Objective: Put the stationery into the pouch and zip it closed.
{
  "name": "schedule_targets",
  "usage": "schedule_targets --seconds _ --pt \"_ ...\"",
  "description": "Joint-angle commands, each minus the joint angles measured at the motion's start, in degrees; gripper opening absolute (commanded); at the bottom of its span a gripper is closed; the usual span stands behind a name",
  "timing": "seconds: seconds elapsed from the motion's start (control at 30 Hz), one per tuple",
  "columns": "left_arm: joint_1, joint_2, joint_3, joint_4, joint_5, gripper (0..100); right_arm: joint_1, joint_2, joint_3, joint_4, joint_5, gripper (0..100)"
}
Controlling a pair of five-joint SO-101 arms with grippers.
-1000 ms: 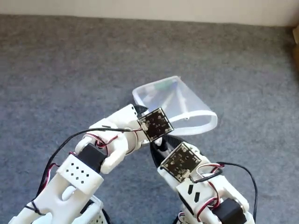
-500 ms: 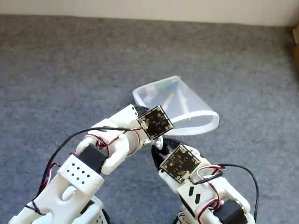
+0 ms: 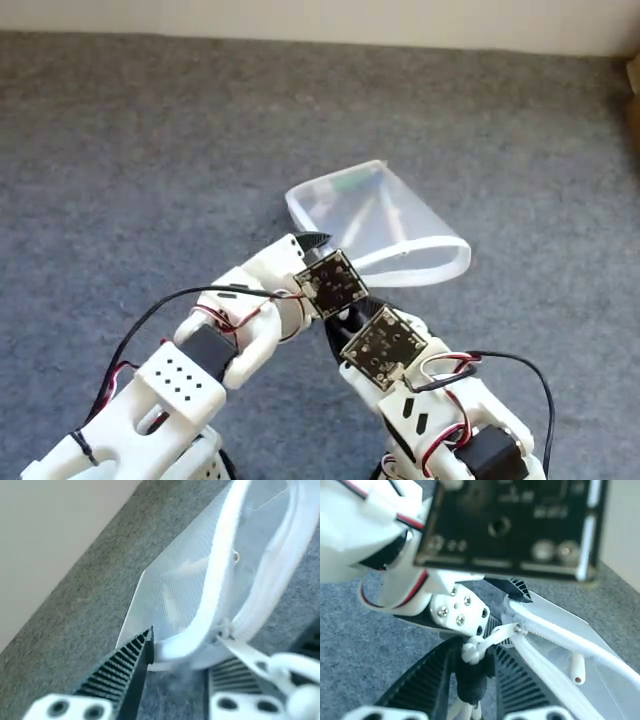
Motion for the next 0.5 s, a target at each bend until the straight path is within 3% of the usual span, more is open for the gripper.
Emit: schedule_targets --seconds 0.0,0.1,0.47 --pt "0.7 -1.2 -0.7 -2.1 0.8 8 4.1 -0.9 -3.9 -0.1 0.3 0.5" --pt "0.7 -1.2 -0.7 -2.1 0.8 1 7.3 -0.9 -4.0 -0.4 -0.6 0.5" --pt "0.5 -1.2 -0.7 -1.9 0.9 1 17.2 -0.9 -3.5 -8.8 -12.1 0.5"
